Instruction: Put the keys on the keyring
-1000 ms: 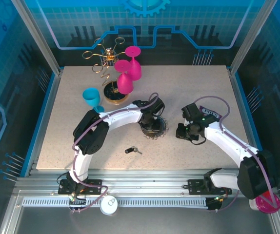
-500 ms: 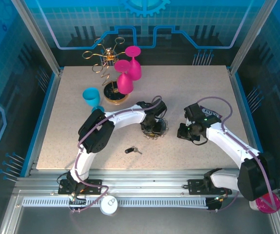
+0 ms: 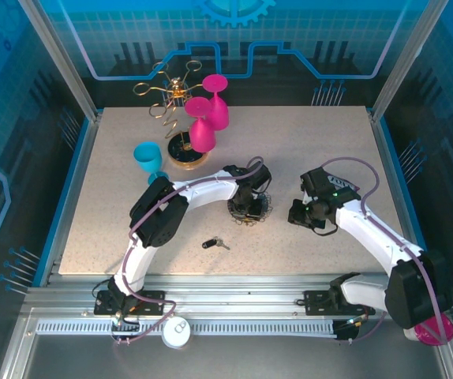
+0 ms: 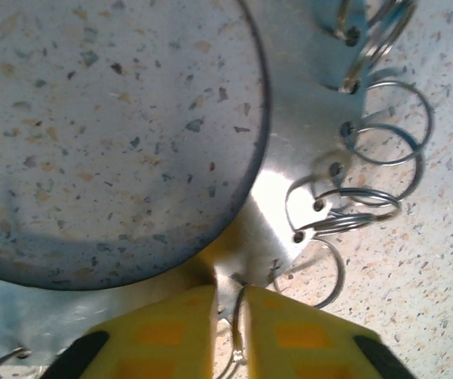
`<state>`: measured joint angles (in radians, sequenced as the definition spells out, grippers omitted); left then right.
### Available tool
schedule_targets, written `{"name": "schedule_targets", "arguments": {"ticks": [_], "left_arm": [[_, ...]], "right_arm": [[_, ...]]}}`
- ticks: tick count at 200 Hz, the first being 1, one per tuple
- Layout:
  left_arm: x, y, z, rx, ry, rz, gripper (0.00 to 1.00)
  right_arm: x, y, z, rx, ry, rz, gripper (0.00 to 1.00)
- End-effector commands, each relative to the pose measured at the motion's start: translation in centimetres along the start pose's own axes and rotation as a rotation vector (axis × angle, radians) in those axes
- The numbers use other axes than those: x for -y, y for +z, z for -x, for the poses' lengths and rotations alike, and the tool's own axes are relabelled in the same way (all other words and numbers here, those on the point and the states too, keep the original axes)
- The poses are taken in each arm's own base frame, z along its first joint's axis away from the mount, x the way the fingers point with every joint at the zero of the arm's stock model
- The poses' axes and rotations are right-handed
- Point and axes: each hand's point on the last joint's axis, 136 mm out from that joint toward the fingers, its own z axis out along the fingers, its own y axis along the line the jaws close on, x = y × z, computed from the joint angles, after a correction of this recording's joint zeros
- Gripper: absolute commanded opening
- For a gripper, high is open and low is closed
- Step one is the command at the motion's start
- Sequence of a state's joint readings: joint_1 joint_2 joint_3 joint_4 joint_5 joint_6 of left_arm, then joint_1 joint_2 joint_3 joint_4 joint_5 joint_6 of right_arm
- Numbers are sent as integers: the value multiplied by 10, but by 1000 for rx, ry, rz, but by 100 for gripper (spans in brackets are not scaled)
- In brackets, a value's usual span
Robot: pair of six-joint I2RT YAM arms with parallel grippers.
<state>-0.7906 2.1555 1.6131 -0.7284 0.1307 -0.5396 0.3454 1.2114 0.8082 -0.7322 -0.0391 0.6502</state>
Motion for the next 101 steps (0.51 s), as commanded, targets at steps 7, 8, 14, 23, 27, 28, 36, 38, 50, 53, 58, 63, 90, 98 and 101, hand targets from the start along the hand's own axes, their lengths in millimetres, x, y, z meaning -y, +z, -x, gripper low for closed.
{"name": "schedule_targets", "arguments": {"ticks": [7, 8, 14, 23, 27, 28, 36, 38, 50, 53, 58, 63, 90, 98, 101], "left_arm": [[6, 3, -5, -29, 24, -6, 12], [6, 3, -5, -30, 24, -6, 11], [6, 2, -4, -26, 24, -6, 10], [7, -1, -2, -18, 24, -7, 7], [7, -2, -2, -14, 26, -7, 6], [7, -3, -2, -12, 26, -7, 6], [8, -6, -1, -2, 27, -10, 4], [8, -7, 0, 1, 27, -10, 4], [10, -12, 1, 13, 26, -15, 0], [11, -14, 2, 17, 26, -18, 0], [12, -17, 2, 20, 22, -22, 0], [13, -19, 2, 23, 17, -29, 0], [22, -35, 4, 37, -9, -86, 0], [23, -40, 5, 42, -21, -103, 0], [24, -42, 6, 45, -25, -110, 0]], "right_arm": [[5, -2, -5, -11, 20, 5, 24], [5, -2, -5, -12, 19, 4, 24], [5, -2, -5, -12, 18, 5, 24], [5, -3, -5, -9, 22, 5, 24], [5, -3, -5, -9, 21, 6, 24], [5, -4, -5, -9, 21, 6, 24], [5, -4, -4, -7, 23, 6, 24], [5, -4, -4, -6, 23, 7, 24], [5, -5, -4, -6, 24, 7, 24], [5, -5, -4, -5, 24, 7, 24], [5, -5, -4, -6, 24, 7, 24], [5, -5, -4, -6, 24, 7, 24], [4, -5, -3, -6, 22, 8, 24], [4, -5, -3, -4, 23, 10, 24], [4, -5, -3, -5, 23, 10, 23]]}}
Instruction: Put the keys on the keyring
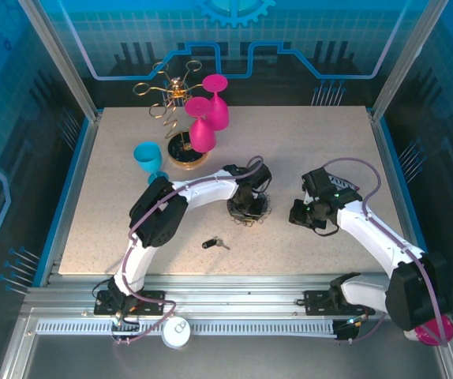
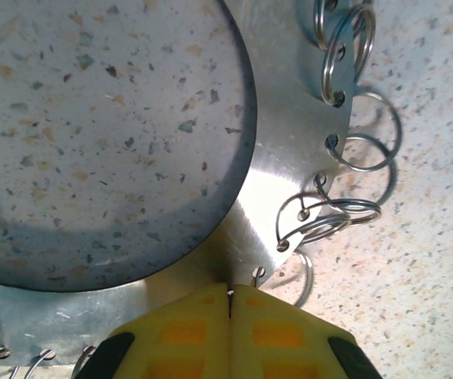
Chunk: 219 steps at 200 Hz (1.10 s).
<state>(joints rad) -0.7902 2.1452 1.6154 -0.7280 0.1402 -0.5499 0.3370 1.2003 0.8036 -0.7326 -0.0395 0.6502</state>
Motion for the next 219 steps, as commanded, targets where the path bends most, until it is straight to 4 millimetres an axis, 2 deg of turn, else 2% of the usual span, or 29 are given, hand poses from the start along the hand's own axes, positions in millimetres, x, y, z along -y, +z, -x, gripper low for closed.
{"name": "schedule_targets", "arguments": {"ticks": [1, 61, 103, 179, 196, 219], "left_arm": [[21, -38, 6, 41, -19, -97, 0], [20, -63, 15, 43, -203, -249, 0], [26, -92, 22, 44, -322, -343, 0], [34, -125, 31, 64, -416, -435, 0], [36, -135, 35, 75, -437, -465, 0], [41, -149, 40, 90, -454, -515, 0]], "right_arm": [[2, -3, -4, -13, 16, 8, 23], [-1, -4, -2, -8, 10, 24, 23], [-12, -13, 8, 43, -39, 75, 24], [-25, -23, 17, 108, -86, 142, 25], [-36, -30, 21, 143, -125, 196, 27], [-60, -45, 24, 212, -208, 323, 30]]}}
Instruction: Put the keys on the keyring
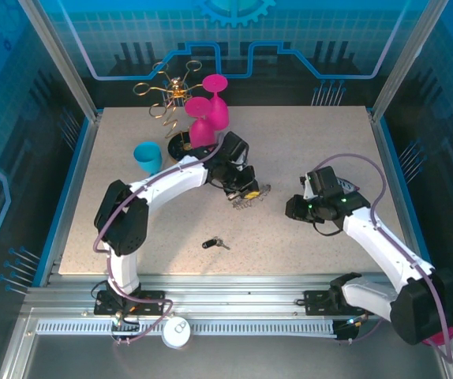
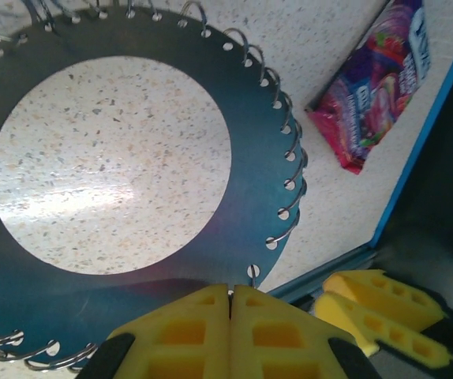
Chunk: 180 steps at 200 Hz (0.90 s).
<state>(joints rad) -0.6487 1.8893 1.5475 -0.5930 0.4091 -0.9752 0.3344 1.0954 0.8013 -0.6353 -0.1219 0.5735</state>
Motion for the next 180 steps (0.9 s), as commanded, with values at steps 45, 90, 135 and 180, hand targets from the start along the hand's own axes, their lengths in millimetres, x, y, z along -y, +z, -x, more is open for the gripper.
{"name": "schedule_targets", "arguments": {"ticks": [45, 90, 135, 180], "left_arm": [[57, -44, -3, -7, -42, -263, 0], [82, -61, -4, 1, -74, -402, 0], [92, -71, -4, 13, -118, -500, 0], [102, -77, -2, 12, -157, -569, 0]], "right_arm": [[-71, -34, 16, 203, -185, 401, 34], [-88, -45, 22, 213, -69, 535, 35], [-103, -48, 37, 229, 175, 719, 38], [-105, -53, 47, 288, 212, 780, 42]]}}
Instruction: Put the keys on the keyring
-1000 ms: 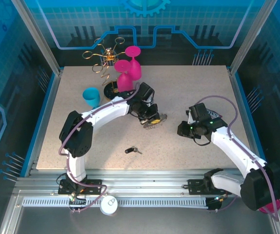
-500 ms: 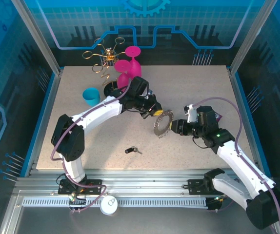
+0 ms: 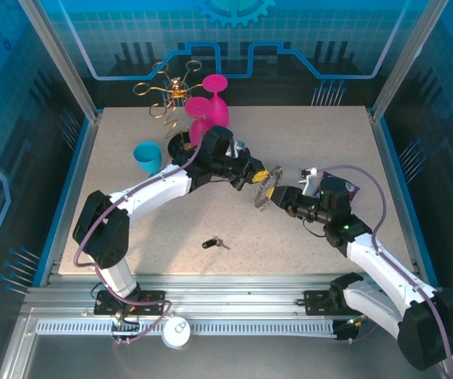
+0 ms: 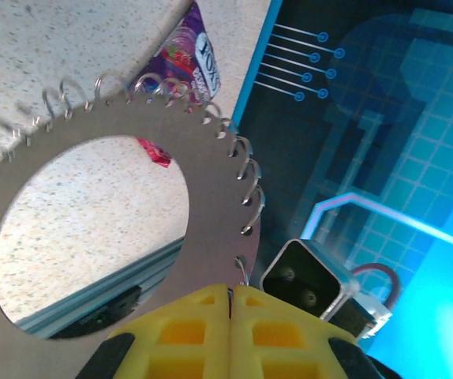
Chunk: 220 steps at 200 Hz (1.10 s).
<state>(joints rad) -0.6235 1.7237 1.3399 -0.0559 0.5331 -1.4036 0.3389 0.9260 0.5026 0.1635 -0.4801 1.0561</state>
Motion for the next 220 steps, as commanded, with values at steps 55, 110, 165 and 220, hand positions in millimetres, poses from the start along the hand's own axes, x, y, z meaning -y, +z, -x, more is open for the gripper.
{"name": "schedule_targets", "arguments": {"ticks": [55, 110, 165, 220], "left_arm": [[43, -19, -13, -28, 5, -152, 0], [50, -19, -14, -33, -1, -181, 0], [51, -19, -17, -45, -2, -182, 0], [50, -19, -16, -42, -3, -181, 0]], "right_arm": [[-25, -12, 30, 123, 40, 151, 42], [-29, -9, 41, 147, 70, 208, 41], [-32, -9, 50, 165, 76, 240, 41], [-38, -9, 55, 166, 85, 272, 34]]}}
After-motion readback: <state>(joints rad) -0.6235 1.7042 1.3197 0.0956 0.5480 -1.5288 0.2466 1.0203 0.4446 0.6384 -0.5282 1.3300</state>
